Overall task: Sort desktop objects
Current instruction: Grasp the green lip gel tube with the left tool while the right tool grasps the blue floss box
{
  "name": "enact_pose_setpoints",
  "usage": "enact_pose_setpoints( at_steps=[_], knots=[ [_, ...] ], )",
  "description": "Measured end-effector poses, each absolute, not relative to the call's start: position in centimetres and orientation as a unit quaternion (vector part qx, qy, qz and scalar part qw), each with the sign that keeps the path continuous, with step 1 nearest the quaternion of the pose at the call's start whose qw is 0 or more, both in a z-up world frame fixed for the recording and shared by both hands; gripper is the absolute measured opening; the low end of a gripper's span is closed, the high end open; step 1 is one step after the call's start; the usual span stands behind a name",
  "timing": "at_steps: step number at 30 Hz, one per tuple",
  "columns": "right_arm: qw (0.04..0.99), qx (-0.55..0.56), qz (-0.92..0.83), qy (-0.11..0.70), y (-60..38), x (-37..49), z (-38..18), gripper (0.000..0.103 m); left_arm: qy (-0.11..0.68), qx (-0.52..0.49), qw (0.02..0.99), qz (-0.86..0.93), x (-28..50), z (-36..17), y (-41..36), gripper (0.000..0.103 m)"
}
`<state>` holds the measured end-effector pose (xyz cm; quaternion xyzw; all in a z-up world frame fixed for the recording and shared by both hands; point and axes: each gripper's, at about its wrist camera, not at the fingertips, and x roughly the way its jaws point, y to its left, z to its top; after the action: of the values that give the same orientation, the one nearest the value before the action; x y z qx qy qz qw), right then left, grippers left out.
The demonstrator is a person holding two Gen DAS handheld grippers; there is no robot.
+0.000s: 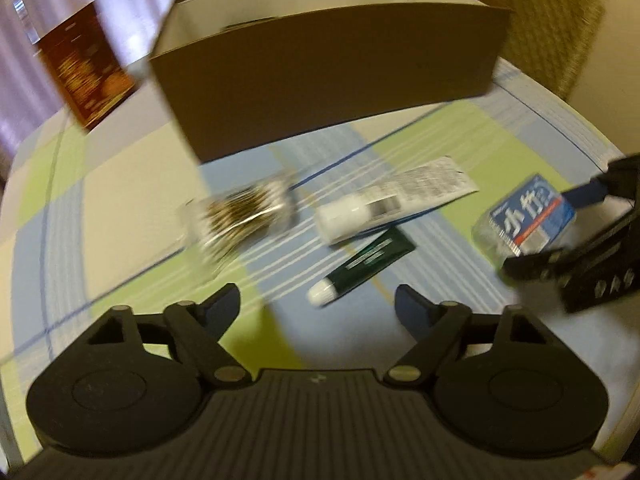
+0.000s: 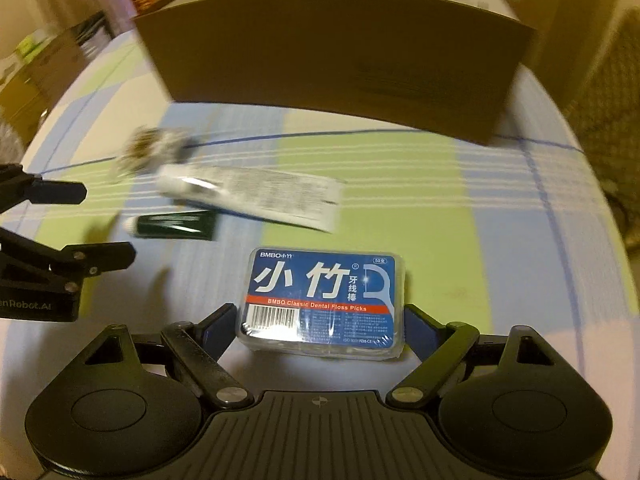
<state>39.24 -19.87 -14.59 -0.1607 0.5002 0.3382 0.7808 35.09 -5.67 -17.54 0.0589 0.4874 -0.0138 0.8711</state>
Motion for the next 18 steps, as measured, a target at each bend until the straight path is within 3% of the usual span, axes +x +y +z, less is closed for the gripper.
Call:
enact_pose_setpoints(
  at_steps=[5, 10, 18],
  knots=[
    [0.795, -0.141, 0.306, 0.505, -22.9, 40.7, -14.2, 0.085, 0.499, 0.055, 0.863, -0.051, 36.7, -18.7, -6.4, 0.057],
    [0.803, -0.129, 0.289, 0.505, -24.7, 41.2, -13.9, 0.085, 0.524, 0.020, 0.848, -0.076, 36.7, -19.2, -6.9, 0.017],
    [0.804, -0.129, 0.286, 0.505, -25.1, 41.6, -13.9, 0.084, 0.526, 0.021, 0.845, -0.088, 37.6, -19.2, -8.7, 0.017]
  ],
)
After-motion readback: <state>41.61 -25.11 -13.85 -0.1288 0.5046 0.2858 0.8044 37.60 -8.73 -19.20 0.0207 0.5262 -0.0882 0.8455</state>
